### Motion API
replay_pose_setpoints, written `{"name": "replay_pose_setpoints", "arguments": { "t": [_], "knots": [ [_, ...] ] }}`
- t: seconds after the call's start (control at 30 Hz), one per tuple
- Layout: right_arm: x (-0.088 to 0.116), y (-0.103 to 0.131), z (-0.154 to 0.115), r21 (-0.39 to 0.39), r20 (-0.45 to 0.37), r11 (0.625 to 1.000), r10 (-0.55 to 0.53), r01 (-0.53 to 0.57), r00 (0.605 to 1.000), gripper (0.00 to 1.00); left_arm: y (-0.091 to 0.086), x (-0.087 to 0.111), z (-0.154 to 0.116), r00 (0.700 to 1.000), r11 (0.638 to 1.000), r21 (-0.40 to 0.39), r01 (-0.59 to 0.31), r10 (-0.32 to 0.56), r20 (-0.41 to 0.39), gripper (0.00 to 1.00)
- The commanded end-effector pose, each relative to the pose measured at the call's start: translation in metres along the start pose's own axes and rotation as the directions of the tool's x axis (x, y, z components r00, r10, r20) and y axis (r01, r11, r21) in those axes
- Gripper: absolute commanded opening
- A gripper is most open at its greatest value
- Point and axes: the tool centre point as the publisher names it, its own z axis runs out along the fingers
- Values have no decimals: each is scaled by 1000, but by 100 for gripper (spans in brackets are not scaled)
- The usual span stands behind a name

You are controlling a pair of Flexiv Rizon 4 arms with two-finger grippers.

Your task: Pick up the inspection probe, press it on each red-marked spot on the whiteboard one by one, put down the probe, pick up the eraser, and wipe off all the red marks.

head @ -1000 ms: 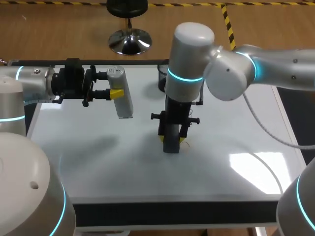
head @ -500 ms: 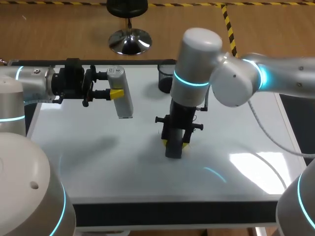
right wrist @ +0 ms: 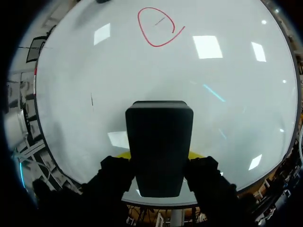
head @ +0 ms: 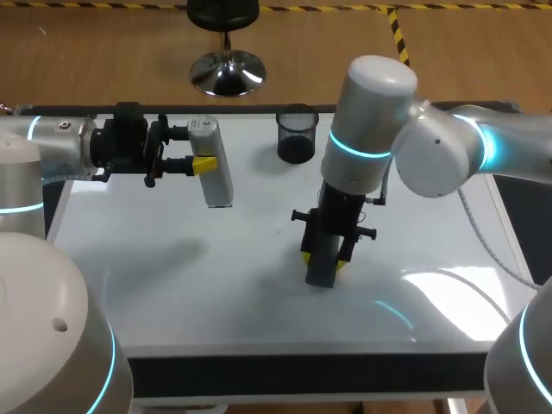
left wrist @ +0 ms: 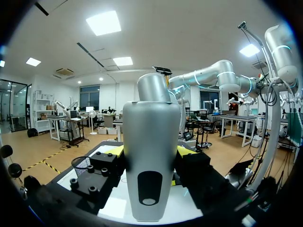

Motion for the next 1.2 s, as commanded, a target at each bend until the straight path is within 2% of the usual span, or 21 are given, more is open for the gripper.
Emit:
{"name": "replay_pose_setpoints", "arguments": {
  "t": [0.03, 0.47, 0.77, 0.93, 1.2],
  "knots": [
    [-27, 8, 11, 24, -24, 1000, 11, -11, 1000, 0, -1, -1, 0, 1000, 1000, 0, 0, 0, -2, 0],
    [-65, -1, 2, 53, -29, 996, 78, -76, 997, 0, -1, -1, 0, 1000, 1000, 0, 0, 0, -2, 0],
    [-77, -6, -15, 50, -25, 996, 79, -78, 997, 0, -1, -1, 0, 1000, 1000, 0, 0, 0, -2, 0],
    [-83, -8, -39, 7, -4, 999, 52, -52, 999, 0, -1, -1, 0, 1000, 1000, 0, 0, 0, -2, 0],
    [-96, -10, -75, -62, 103, 998, 24, -17, 994, 0, -1, -1, 0, 1000, 1000, 0, 0, 0, -2, 0]
  ]
}}
